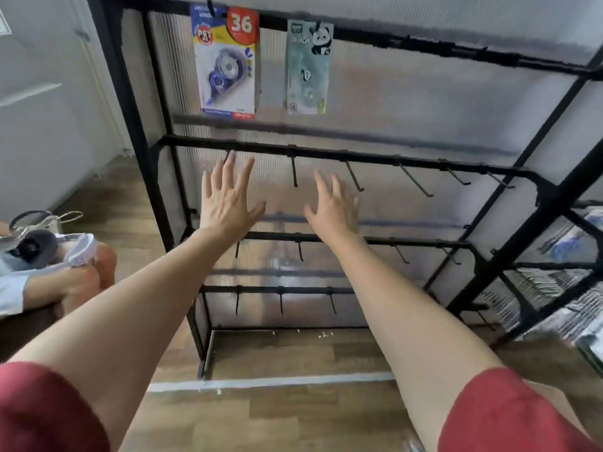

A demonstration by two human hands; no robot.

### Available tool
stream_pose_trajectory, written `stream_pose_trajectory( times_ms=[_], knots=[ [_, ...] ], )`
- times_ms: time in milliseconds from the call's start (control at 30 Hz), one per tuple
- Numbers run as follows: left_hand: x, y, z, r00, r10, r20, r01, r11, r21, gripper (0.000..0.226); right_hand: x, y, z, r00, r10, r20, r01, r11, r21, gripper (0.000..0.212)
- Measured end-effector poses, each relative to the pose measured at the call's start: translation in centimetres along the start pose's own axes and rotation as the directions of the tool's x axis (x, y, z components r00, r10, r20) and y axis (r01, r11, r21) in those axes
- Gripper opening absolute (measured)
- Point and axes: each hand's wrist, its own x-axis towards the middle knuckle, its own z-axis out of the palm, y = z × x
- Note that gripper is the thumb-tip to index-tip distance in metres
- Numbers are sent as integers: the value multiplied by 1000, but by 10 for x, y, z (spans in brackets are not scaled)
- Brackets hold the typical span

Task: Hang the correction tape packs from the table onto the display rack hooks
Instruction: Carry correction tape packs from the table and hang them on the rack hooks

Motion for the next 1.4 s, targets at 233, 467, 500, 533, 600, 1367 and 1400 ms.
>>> stream_pose_trajectory(
  times_ms=[233, 467, 500, 533, 600, 1367, 1400],
  knots=[
    [-83, 4, 20, 988, -123, 95, 124, 992, 5, 80, -85, 6, 41, 989, -103, 102, 104, 995, 2, 69],
    [-214, 40, 37, 931, -284, 229, 288, 958, 18, 78, -195, 31, 61, 935, -192, 297, 176, 981, 81, 72],
    [-234, 43, 39, 921, -307, 241, 310, 950, 26, 78, -209, 33, 63, 927, -194, 322, 176, 981, 83, 72],
    [-253, 44, 39, 908, -334, 253, 336, 941, 38, 79, -223, 35, 65, 918, -195, 346, 178, 981, 82, 72],
    [-291, 43, 38, 882, -393, 261, 390, 918, 67, 80, -248, 32, 68, 898, -212, 385, 196, 977, 81, 72],
    [-749, -89, -186, 404, -902, 149, 870, 430, 241, 72, -597, -249, 66, 465, -653, 598, 651, 709, 269, 68],
    [-765, -94, -195, 369, -920, 130, 887, 391, 247, 72, -611, -263, 66, 434, -674, 597, 671, 685, 285, 69]
  ],
)
